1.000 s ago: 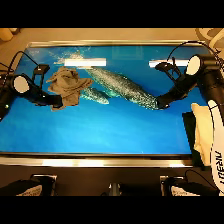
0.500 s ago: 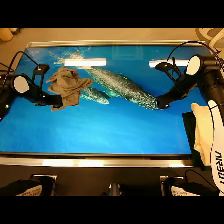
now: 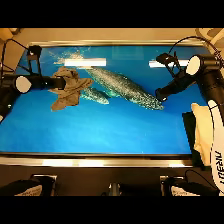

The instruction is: Fold the shirts.

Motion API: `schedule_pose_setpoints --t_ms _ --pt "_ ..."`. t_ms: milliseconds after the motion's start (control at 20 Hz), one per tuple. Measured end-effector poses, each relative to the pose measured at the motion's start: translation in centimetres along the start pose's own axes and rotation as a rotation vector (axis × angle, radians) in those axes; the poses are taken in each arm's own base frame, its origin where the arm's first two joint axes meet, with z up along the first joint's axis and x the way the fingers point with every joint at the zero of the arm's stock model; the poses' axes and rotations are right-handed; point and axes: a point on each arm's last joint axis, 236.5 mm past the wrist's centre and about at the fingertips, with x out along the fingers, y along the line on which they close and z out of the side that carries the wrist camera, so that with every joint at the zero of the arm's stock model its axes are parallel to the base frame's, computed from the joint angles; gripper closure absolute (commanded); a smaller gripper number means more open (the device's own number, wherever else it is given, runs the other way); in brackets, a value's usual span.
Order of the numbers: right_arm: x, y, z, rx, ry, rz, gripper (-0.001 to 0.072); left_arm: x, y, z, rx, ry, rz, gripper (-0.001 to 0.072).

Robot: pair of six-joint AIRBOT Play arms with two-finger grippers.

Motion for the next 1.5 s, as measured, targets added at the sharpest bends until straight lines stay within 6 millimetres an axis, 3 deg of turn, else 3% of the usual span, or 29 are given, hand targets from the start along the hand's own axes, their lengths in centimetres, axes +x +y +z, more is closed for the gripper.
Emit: schedule_pose_setpoints --t_ms 50,100,150,200,250,300,350,550,750,800,850,900,1050,1150,1250,1350,1400,1500 --pt "0.0 -0.2 0.4 -0.001 -0.016 -0.008 0.005 0.7 0.3 1.0 -0.023 -0.035 0.0 0.0315" --pt "0.0 -0.3 0.6 -0.004 -0.026 -0.014 0.0118 1.8 1.2 1.9 -0.059 -0.051 0.01 0.0316" --pt "0.0 -0.4 0.9 -0.004 -0.037 -0.019 0.0162 3.3 2.6 2.3 -0.095 -0.041 0.031 0.0316" --pt "0.0 -0.5 1.0 -0.005 -0.044 -0.023 0.0161 4.8 4.2 2.5 -0.131 -0.02 0.052 0.031" --pt "0.0 -0.7 1.3 -0.009 -0.054 -0.028 0.016 6.5 5.9 2.3 -0.184 0.019 0.068 0.0206" --pt "-0.1 -0.7 1.4 -0.015 -0.059 -0.03 0.0159 7.9 7.4 2.3 -0.245 0.048 0.077 0.0014" --pt "-0.1 -0.8 1.5 -0.017 -0.064 -0.033 0.0158 9.3 8.8 1.9 -0.319 0.087 0.08 -0.0013" --pt "-0.1 -0.9 1.8 -0.023 -0.077 -0.037 0.0143 13.8 10.8 -0.2 -0.505 0.205 0.061 -0.0013" --pt "-0.1 -0.5 2.1 -0.02 -0.088 -0.022 0.0143 16.9 10.4 -2.3 -0.591 0.263 0.023 -0.0013" --pt "-0.1 -0.4 2.1 -0.019 -0.09 -0.017 0.0143 17.6 10.1 -2.6 -0.608 0.27 0.009 0.0152" --pt "-0.1 -0.3 2.2 -0.018 -0.094 -0.011 0.0143 18.2 9.8 -2.8 -0.621 0.272 -0.004 0.0646" --pt "-0.1 -0.2 2.3 -0.016 -0.096 -0.007 0.0143 18.6 9.5 -2.8 -0.631 0.267 -0.016 0.0681" --pt "-0.3 0.3 2.5 -0.012 -0.109 0.01 0.0144 18.4 8.6 -1.8 -0.64 0.244 -0.055 0.0683" --pt "-1.3 0.4 2.9 -0.012 -0.137 0.006 0.0144 16.2 6.7 1.9 -0.581 0.162 -0.126 0.0683" --pt "-3.2 0.1 3.6 -0.02 -0.196 -0.027 0.0154 11.6 3.1 7.3 -0.453 0.038 -0.233 0.0683" --pt "-6.5 -0.6 4.5 -0.03 -0.282 -0.09 0.0168 3.5 -2.5 13.5 -0.294 -0.134 -0.368 0.0683" --pt "-8.7 -0.9 5.0 -0.035 -0.341 -0.129 0.0219 -1.7 -5.6 16.2 -0.216 -0.233 -0.432 0.0683" --pt "-13.5 -1.2 5.7 -0.041 -0.466 -0.201 0.0223 -12.4 -10.9 19.5 -0.078 -0.41 -0.527 0.0684"
